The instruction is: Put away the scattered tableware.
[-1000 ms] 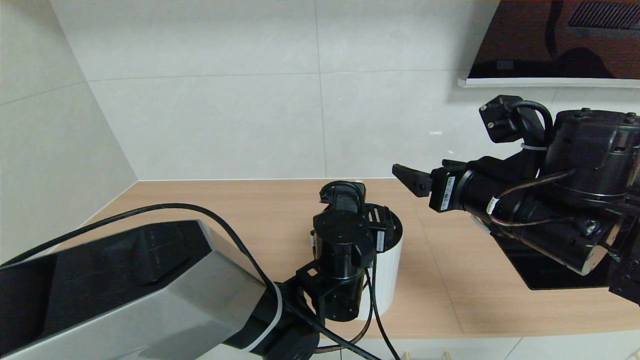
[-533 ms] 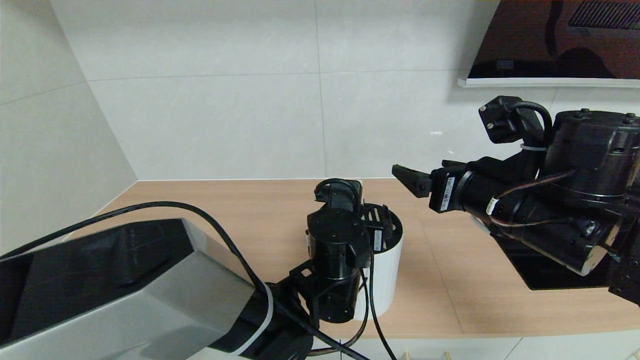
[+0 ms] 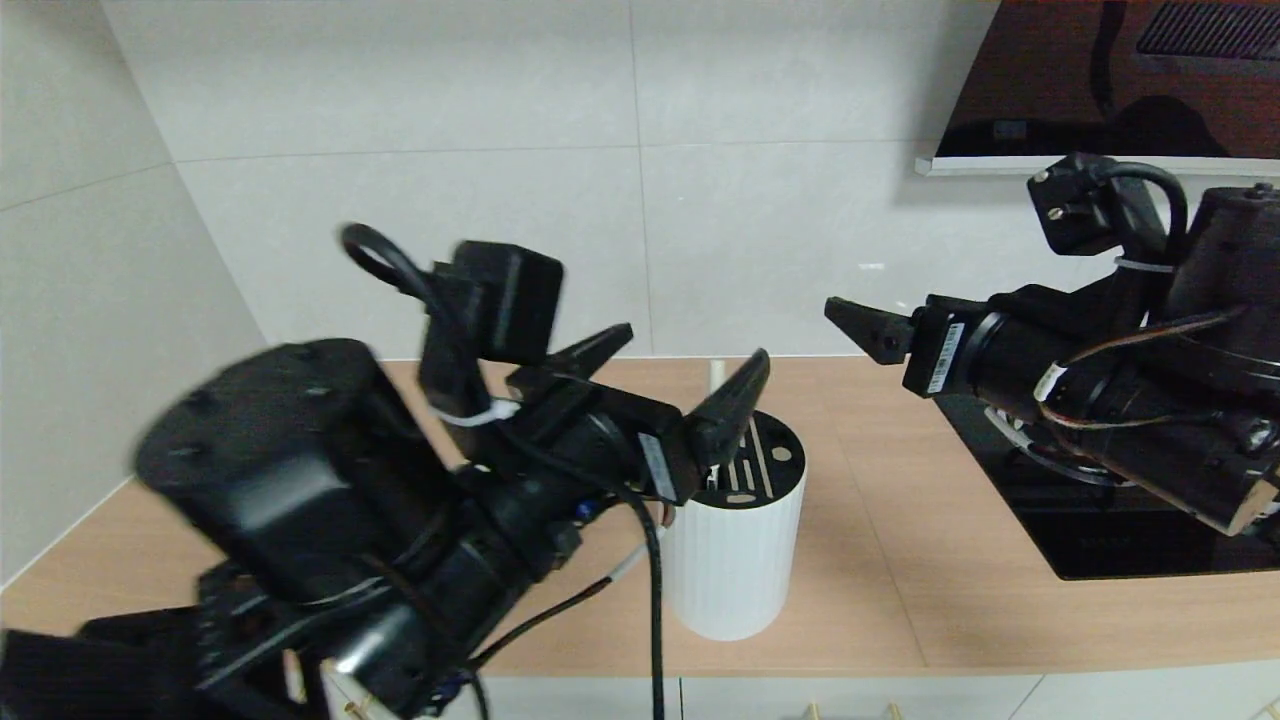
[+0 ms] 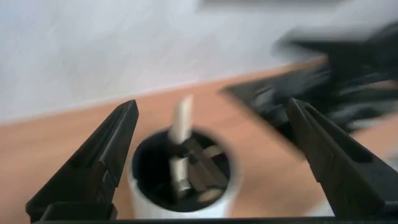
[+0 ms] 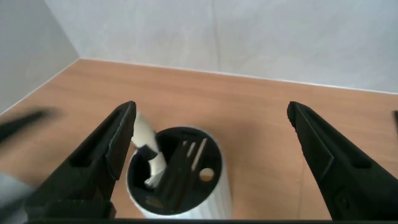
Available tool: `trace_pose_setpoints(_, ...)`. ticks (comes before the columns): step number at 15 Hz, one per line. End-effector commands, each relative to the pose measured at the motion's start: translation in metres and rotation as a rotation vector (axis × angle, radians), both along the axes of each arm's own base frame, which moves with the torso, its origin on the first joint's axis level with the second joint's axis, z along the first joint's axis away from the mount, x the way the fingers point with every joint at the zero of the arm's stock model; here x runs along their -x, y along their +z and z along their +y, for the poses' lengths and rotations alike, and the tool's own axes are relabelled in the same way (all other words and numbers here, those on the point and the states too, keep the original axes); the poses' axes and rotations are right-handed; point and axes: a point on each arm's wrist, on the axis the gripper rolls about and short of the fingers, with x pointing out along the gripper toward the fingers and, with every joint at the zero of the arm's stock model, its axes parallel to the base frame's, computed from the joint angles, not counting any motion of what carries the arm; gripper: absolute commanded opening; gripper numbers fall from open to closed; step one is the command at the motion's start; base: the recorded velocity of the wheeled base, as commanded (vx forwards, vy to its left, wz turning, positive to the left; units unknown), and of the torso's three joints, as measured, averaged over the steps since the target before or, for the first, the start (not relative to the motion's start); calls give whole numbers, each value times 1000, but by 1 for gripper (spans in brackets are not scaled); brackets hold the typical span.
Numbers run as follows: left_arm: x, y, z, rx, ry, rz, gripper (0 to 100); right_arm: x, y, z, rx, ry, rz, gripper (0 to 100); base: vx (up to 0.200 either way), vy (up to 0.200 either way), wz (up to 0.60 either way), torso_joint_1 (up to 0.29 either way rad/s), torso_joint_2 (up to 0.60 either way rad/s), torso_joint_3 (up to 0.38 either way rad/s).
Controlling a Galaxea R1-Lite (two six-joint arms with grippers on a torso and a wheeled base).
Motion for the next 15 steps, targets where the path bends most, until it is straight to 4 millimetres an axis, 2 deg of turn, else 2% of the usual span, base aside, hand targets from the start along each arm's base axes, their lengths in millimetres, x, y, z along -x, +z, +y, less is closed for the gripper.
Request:
trace_pose_setpoints(1,34,46,62,123,-29,-142,100,18,13,-20,-33,-27,-45,100,0,0,0,0,0,0)
trace_pose_setpoints(2,44,49,93,133,35,-172,100,28,11,-43,-35,-82,-50,100,0,0,0,0,0,0)
trace_pose_setpoints(3,56,45,114,125,82,-172,100,39,9,-60,-39,-125,-59,100,0,0,0,0,0,0)
trace_pose_setpoints(4,69,42,130,116,107,-168,100,50,6,-75,-40,-153,-65,100,0,0,0,0,0,0)
trace_pose_setpoints(5,92,34,151,89,138,-139,100,68,-1,-96,-44,-208,-77,100,0,0,0,0,0,0)
trace_pose_setpoints(6,103,32,160,79,147,-131,100,77,-4,-104,-48,-225,-86,100,0,0,0,0,0,0)
trace_pose_setpoints(7,134,24,185,51,200,-101,100,103,-8,-122,-65,-252,-129,100,0,0,0,0,0,0)
trace_pose_setpoints(9,175,13,210,13,269,-75,100,140,-14,-138,-88,-265,-190,100,0,0,0,0,0,0)
trace_pose_setpoints(11,214,2,222,-6,322,-90,100,186,-28,-155,-6,-309,-191,100,0,0,0,0,0,0)
trace_pose_setpoints(13,238,-2,227,-4,319,-128,100,216,-36,-165,37,-336,-201,100,0,0,0,0,0,0)
trace_pose_setpoints(14,262,-7,229,0,360,-154,100,245,-50,-171,101,-397,-206,100,0,0,0,0,0,0)
trace_pose_setpoints(15,266,-7,229,1,391,-156,100,256,-59,-173,122,-427,-218,100,0,0,0,0,0,0)
